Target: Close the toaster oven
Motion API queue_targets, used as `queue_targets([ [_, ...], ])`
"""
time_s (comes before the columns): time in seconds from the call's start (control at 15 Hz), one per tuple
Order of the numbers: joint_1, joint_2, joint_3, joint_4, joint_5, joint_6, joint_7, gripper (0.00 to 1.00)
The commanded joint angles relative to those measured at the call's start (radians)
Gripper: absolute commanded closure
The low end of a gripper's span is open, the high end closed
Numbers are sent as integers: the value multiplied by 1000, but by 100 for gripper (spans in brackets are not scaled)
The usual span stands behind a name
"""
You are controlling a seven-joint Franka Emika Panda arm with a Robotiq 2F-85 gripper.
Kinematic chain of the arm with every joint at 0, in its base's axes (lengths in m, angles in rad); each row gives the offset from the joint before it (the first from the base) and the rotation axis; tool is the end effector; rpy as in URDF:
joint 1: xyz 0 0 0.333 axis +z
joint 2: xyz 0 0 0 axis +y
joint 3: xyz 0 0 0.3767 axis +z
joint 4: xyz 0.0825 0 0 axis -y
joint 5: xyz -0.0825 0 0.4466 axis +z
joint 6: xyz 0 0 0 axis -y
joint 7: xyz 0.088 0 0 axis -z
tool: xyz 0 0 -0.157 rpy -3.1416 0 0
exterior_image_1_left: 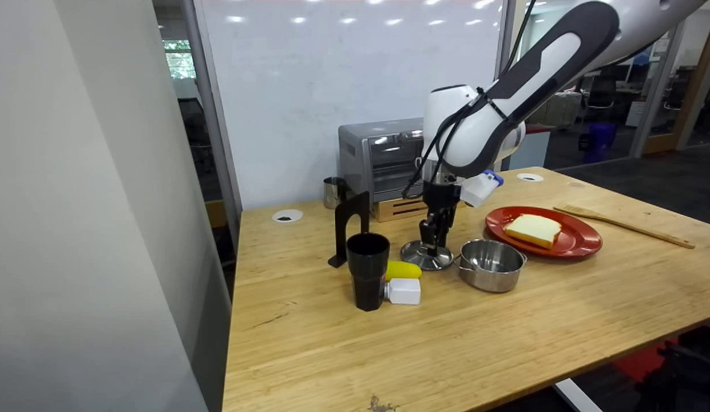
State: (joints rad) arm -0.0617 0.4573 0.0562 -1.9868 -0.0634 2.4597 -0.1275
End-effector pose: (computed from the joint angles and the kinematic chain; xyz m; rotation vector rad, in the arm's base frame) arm 0.6810 -0.0061 0.1901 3.1142 0.2574 0.0245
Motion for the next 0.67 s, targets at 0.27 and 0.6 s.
queue_targets([
  [0.27,35,18,-24,3,-87,29,-57,100],
  [0.6,29,20,-21,3,-85,50,-91,99],
])
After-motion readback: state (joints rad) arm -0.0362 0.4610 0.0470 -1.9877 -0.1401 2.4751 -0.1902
